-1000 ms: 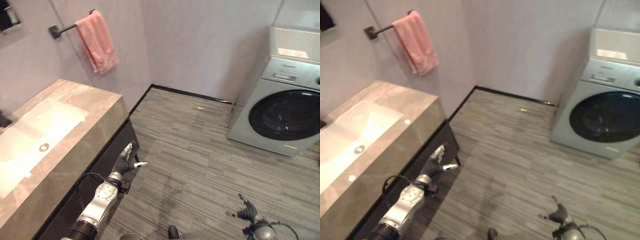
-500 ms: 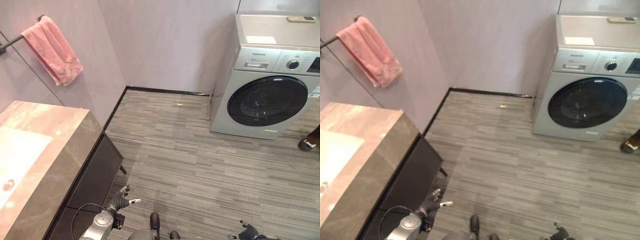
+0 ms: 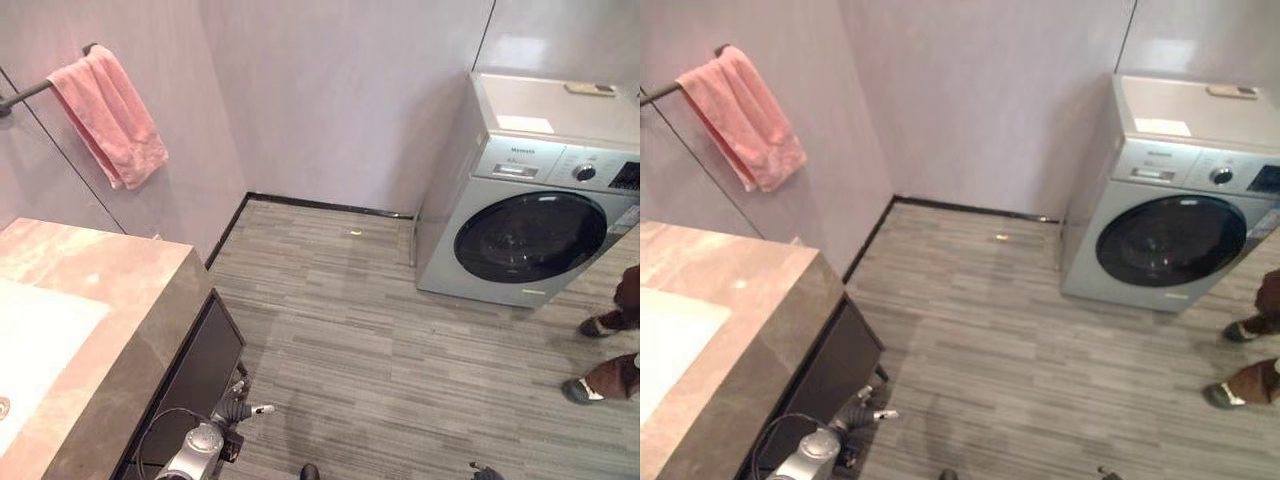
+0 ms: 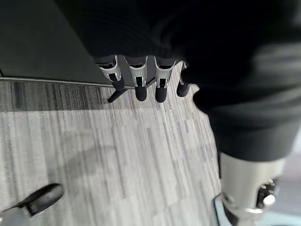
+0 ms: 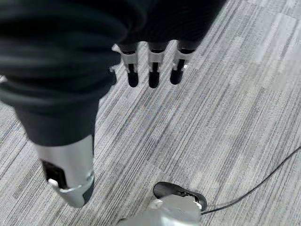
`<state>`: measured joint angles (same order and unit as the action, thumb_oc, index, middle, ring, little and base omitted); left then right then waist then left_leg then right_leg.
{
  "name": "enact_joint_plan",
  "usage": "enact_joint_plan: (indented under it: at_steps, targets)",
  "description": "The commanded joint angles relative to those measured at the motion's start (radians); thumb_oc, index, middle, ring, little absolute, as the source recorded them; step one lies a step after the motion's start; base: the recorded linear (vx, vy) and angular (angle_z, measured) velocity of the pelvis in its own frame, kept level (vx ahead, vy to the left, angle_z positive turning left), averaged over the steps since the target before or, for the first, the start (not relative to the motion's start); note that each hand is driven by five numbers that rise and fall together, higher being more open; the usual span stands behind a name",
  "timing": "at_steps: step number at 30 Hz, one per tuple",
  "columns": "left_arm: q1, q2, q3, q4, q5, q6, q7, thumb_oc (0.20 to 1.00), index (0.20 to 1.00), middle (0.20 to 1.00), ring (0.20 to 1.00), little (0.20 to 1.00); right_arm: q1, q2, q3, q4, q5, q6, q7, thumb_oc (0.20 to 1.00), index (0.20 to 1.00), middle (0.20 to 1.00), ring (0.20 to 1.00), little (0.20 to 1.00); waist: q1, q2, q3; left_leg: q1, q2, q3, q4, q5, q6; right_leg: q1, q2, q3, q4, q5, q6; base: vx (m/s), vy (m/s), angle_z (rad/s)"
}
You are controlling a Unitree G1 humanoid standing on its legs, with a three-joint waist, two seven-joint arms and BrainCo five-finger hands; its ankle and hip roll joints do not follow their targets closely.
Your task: Put brush and paste in cup on sink, flatten towel.
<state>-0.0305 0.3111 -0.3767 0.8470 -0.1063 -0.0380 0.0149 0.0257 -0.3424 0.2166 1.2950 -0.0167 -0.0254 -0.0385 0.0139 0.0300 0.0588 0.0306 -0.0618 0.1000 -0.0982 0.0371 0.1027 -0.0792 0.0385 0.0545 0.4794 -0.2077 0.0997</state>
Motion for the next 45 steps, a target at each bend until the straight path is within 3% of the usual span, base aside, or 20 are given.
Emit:
enact_joint_plan:
  at_steps: [1, 3, 4, 5, 6, 15, 17, 21, 27, 30, 31, 32, 33, 36, 38, 39, 40, 42, 44, 45]
  targets:
    - [-0.015, 0.005, 0.028, -0.022, 0.024, -0.009, -0.006, 1.000, 1.000, 1.000, 1.000, 1.000, 0.033, -0.024, -0.016, 0.023, 0.023, 0.003, -0.002, 1.000, 1.000, 1.000, 1.000, 1.000, -0.004, 0.003, 0.013, -0.044, 0.001, 0.008, 0.079, -0.032, -0.039, -0.027, -0.103, -0.041, 0.019, 0.292, 0.076, -0.03, 0.124, 0.19]
    - [-0.013, -0.002, 0.023, -0.019, 0.035, -0.003, -0.012, 1.000, 1.000, 1.000, 1.000, 1.000, 0.032, -0.022, -0.022, 0.044, 0.020, 0.008, -0.007, 1.000, 1.000, 1.000, 1.000, 1.000, -0.001, 0.010, 0.022, -0.017, -0.002, 0.028, 0.070, -0.046, -0.040, -0.045, -0.143, -0.160, -0.011, 0.245, 0.061, 0.03, 0.134, 0.07]
    - [-0.013, -0.002, 0.023, -0.019, 0.035, -0.003, -0.012, 1.000, 1.000, 1.000, 1.000, 1.000, 0.032, -0.022, -0.022, 0.044, 0.020, 0.008, -0.007, 1.000, 1.000, 1.000, 1.000, 1.000, -0.001, 0.010, 0.022, -0.016, -0.002, 0.028, 0.070, -0.046, -0.040, -0.045, -0.143, -0.161, -0.012, 0.245, 0.061, 0.10, 0.049, -0.14]
    - [-0.020, -0.006, 0.022, -0.005, 0.039, -0.004, -0.013, 1.000, 1.000, 1.000, 1.000, 1.000, 0.032, -0.022, -0.023, 0.055, 0.023, 0.005, -0.009, 1.000, 1.000, 1.000, 1.000, 1.000, 0.002, 0.012, 0.026, -0.008, 0.003, 0.031, 0.066, -0.052, -0.047, -0.100, -0.127, -0.205, -0.095, 0.192, 0.032, 0.08, -0.002, -0.17]
    - [-0.021, -0.007, 0.022, 0.000, 0.039, -0.004, -0.014, 1.000, 1.000, 1.000, 1.000, 1.000, 0.031, -0.024, -0.023, 0.054, 0.024, 0.004, -0.010, 1.000, 1.000, 1.000, 1.000, 1.000, -0.001, 0.010, 0.029, -0.005, 0.001, 0.032, 0.067, -0.055, -0.048, -0.107, -0.131, -0.213, -0.118, 0.199, 0.034, 0.12, -0.013, -0.21]
    - [-0.063, -0.037, 0.011, 0.057, 0.047, -0.018, 0.005, 1.000, 1.000, 1.000, 1.000, 1.000, 0.016, -0.019, -0.011, 0.072, 0.036, 0.005, -0.017, 1.000, 1.000, 1.000, 1.000, 1.000, -0.049, -0.007, 0.071, 0.099, -0.016, -0.001, 0.056, -0.119, -0.073, -0.226, -0.164, -0.182, -0.396, 0.395, 0.080, 0.16, -0.050, 0.02]
    - [-0.069, -0.046, 0.003, 0.084, 0.053, -0.017, 0.005, 1.000, 1.000, 1.000, 1.000, 1.000, 0.020, -0.018, -0.013, 0.087, 0.044, 0.006, -0.013, 1.000, 1.000, 1.000, 1.000, 1.000, -0.054, -0.013, 0.059, 0.118, -0.021, -0.020, 0.052, -0.139, -0.076, -0.204, -0.154, -0.143, -0.412, 0.396, 0.074, 0.25, -0.092, 0.22]
    - [-0.069, -0.067, 0.005, 0.110, 0.043, -0.020, 0.008, 1.000, 1.000, 1.000, 1.000, 1.000, 0.025, -0.020, -0.009, 0.109, 0.037, 0.007, -0.005, 1.000, 1.000, 1.000, 1.000, 1.000, -0.049, -0.007, 0.028, 0.141, -0.010, -0.035, 0.046, -0.158, -0.082, -0.184, -0.141, -0.152, -0.405, 0.386, 0.057, 0.23, -0.092, 0.28]
    - [-0.082, -0.079, -0.003, 0.157, 0.030, -0.018, 0.006, 1.000, 1.000, 1.000, 1.000, 1.000, 0.014, -0.040, -0.010, 0.114, 0.056, -0.001, 0.004, 1.000, 1.000, 1.000, 1.000, 1.000, -0.056, 0.014, 0.006, 0.152, 0.035, -0.071, 0.104, -0.174, -0.113, -0.163, -0.091, -0.182, -0.346, 0.303, 0.012, 0.25, -0.150, 0.23]
    - [-0.107, -0.088, 0.007, 0.224, 0.019, -0.016, 0.011, 1.000, 1.000, 1.000, 1.000, 1.000, 0.009, -0.052, -0.012, 0.118, 0.082, -0.006, 0.011, 1.000, 1.000, 1.000, 1.000, 1.000, -0.055, 0.010, 0.007, 0.086, 0.060, -0.063, 0.308, -0.085, -0.175, -0.107, -0.055, -0.177, -0.360, 0.259, -0.028, 0.28, -0.227, 0.30]
    - [-0.108, -0.088, 0.007, 0.224, 0.019, -0.016, 0.011, 1.000, 1.000, 1.000, 1.000, 1.000, 0.009, -0.052, -0.012, 0.119, 0.082, -0.006, 0.011, 1.000, 1.000, 1.000, 1.000, 1.000, -0.056, 0.010, 0.007, 0.083, 0.060, -0.064, 0.314, -0.088, -0.175, -0.108, -0.055, -0.178, -0.360, 0.259, -0.028, 0.11, -0.128, -0.02]
    - [-0.115, -0.088, 0.008, 0.239, 0.014, -0.017, 0.012, 1.000, 1.000, 1.000, 1.000, 1.000, 0.011, -0.056, -0.011, 0.122, 0.084, -0.006, 0.011, 1.000, 1.000, 1.000, 1.000, 1.000, -0.055, 0.003, 0.013, 0.037, 0.067, -0.062, 0.404, -0.036, -0.193, -0.085, -0.052, -0.177, -0.371, 0.252, -0.041, 0.12, -0.210, -0.15]
    - [-0.143, -0.086, 0.001, 0.259, 0.012, -0.016, 0.016, 1.000, 1.000, 1.000, 1.000, 1.000, 0.010, -0.067, -0.012, 0.118, 0.092, -0.006, 0.009, 1.000, 1.000, 1.000, 1.000, 1.000, -0.049, -0.021, 0.049, -0.059, 0.082, -0.040, 0.583, 0.048, -0.219, -0.046, -0.066, -0.178, -0.389, 0.242, -0.065, 0.16, -0.270, 0.01]
    - [-0.165, -0.080, -0.001, 0.267, 0.012, -0.016, 0.024, 1.000, 1.000, 1.000, 1.000, 1.000, 0.011, -0.077, -0.006, 0.121, 0.092, -0.003, 0.011, 1.000, 1.000, 1.000, 1.000, 1.000, -0.049, -0.034, 0.071, -0.124, 0.121, 0.029, 0.660, 0.047, -0.213, -0.016, -0.073, -0.187, -0.397, 0.219, -0.081, 0.12, -0.145, 0.28]
    - [-0.186, -0.078, 0.006, 0.288, 0.017, -0.015, 0.032, 1.000, 1.000, 1.000, 1.000, 1.000, 0.026, -0.090, -0.018, 0.152, 0.086, 0.006, 0.013, 1.000, 1.000, 1.000, 1.000, 1.000, -0.041, -0.027, 0.081, -0.209, 0.172, 0.140, 0.535, 0.010, -0.195, 0.043, -0.086, -0.219, -0.430, 0.192, -0.074, 0.21, -0.029, 0.12]
    - [-0.186, -0.078, 0.006, 0.288, 0.017, -0.015, 0.032, 1.000, 1.000, 1.000, 1.000, 1.000, 0.026, -0.090, -0.018, 0.152, 0.086, 0.006, 0.013, 1.000, 1.000, 1.000, 1.000, 1.000, -0.042, -0.029, 0.079, -0.210, 0.169, 0.140, 0.531, 0.014, -0.194, 0.041, -0.089, -0.220, -0.431, 0.194, -0.073, 0.34, 0.073, 0.46]
    - [-0.179, -0.076, 0.022, 0.298, 0.009, -0.017, 0.035, 1.000, 1.000, 1.000, 1.000, 1.000, 0.036, -0.101, -0.035, 0.168, 0.079, 0.010, 0.013, 1.000, 1.000, 1.000, 1.000, 1.000, -0.032, -0.018, 0.074, -0.251, 0.144, 0.138, 0.358, -0.005, -0.175, 0.068, -0.089, -0.220, -0.451, 0.184, -0.054, 0.28, 0.107, 0.66]
    - [-0.176, -0.075, 0.025, 0.301, 0.005, -0.018, 0.035, 1.000, 1.000, 1.000, 1.000, 1.000, 0.037, -0.103, -0.036, 0.169, 0.075, 0.011, 0.014, 1.000, 1.000, 1.000, 1.000, 1.000, -0.026, -0.014, 0.071, -0.250, 0.138, 0.121, 0.288, 0.012, -0.174, 0.074, -0.087, -0.216, -0.452, 0.179, -0.049, 0.24, 0.090, 0.37]
    - [-0.163, -0.069, 0.030, 0.291, 0.001, -0.021, 0.032, 1.000, 1.000, 1.000, 1.000, 1.000, 0.038, -0.112, -0.033, 0.176, 0.050, 0.008, 0.016, 1.000, 1.000, 1.000, 1.000, 1.000, -0.002, 0.006, 0.068, -0.283, 0.177, 0.086, 0.100, 0.125, -0.198, 0.127, -0.078, -0.201, -0.462, 0.143, -0.040, 0.47, 0.181, -0.01]
    - [-0.154, -0.066, 0.036, 0.287, -0.002, -0.019, 0.029, 1.000, 1.000, 1.000, 1.000, 1.000, 0.041, -0.113, -0.038, 0.179, 0.045, 0.011, 0.018, 1.000, 1.000, 1.000, 1.000, 1.000, -0.001, 0.010, 0.069, -0.293, 0.222, 0.144, 0.034, 0.168, -0.213, 0.158, -0.084, -0.202, -0.460, 0.125, -0.035, 0.49, 0.191, -0.58]
